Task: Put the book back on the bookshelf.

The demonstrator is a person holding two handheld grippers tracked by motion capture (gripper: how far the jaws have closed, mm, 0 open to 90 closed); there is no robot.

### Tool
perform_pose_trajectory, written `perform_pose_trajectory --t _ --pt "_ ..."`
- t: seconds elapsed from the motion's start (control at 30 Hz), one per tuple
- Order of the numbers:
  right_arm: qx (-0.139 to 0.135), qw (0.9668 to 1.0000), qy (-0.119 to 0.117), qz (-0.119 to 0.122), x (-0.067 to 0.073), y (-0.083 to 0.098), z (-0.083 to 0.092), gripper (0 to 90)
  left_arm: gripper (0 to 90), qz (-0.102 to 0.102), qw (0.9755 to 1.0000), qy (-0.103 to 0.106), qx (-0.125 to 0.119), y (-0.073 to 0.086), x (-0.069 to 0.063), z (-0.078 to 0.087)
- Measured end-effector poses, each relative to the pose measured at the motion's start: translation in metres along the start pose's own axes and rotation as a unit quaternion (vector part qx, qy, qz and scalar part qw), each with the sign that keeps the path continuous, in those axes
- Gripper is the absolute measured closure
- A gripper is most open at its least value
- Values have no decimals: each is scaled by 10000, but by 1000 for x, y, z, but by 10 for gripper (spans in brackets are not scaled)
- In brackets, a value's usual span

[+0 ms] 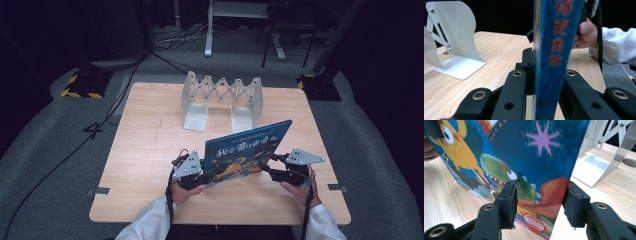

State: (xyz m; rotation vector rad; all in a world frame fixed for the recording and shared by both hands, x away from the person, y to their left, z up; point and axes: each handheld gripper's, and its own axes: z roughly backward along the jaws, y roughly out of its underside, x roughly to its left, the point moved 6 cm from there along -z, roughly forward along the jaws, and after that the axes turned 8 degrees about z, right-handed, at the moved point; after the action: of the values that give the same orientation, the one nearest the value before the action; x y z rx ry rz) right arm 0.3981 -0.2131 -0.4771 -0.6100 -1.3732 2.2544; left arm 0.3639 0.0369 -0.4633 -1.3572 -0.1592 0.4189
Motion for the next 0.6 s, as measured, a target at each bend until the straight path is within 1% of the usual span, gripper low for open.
perform_pose_trajectory --t 0.03,0.1,0.13,0.33,0.4,0.43,0.5,0.53,0.57,0.6 --pt "5 10000 19 -24 0 1 0 501 808 39 10000 -12 -26 0 0 -1" --pt "23 10000 77 -33 -1 0 -1 499 800 -19 10000 -81 -8 -1 1 -2" --pt "21 10000 52 -58 -1 0 -1 500 794 -31 9999 -102 6 -1 1 -2" --pt "0 10000 52 -72 0 1 -1 498 799 -58 9999 -84 -13 -4 -1 -4" --pt "10 9999 78 -74 0 2 -1 483 816 -100 9999 4 79 -6 -3 -5" --pt "32 9999 77 -76 0 2 -1 469 821 -134 9998 -17 120 -7 -5 -5" --pt "224 9997 118 -70 0 6 -4 385 825 -269 9993 -128 242 -9 -7 -7" --pt "224 9997 118 -70 0 6 -4 385 826 -269 9993 -128 242 -9 -7 -7" --pt "338 9993 125 -48 1 10 -5 364 826 -331 9989 -189 290 -11 -7 -7" --pt "515 9986 149 7 1 15 -6 352 827 -360 9986 -242 317 -11 -7 -6"
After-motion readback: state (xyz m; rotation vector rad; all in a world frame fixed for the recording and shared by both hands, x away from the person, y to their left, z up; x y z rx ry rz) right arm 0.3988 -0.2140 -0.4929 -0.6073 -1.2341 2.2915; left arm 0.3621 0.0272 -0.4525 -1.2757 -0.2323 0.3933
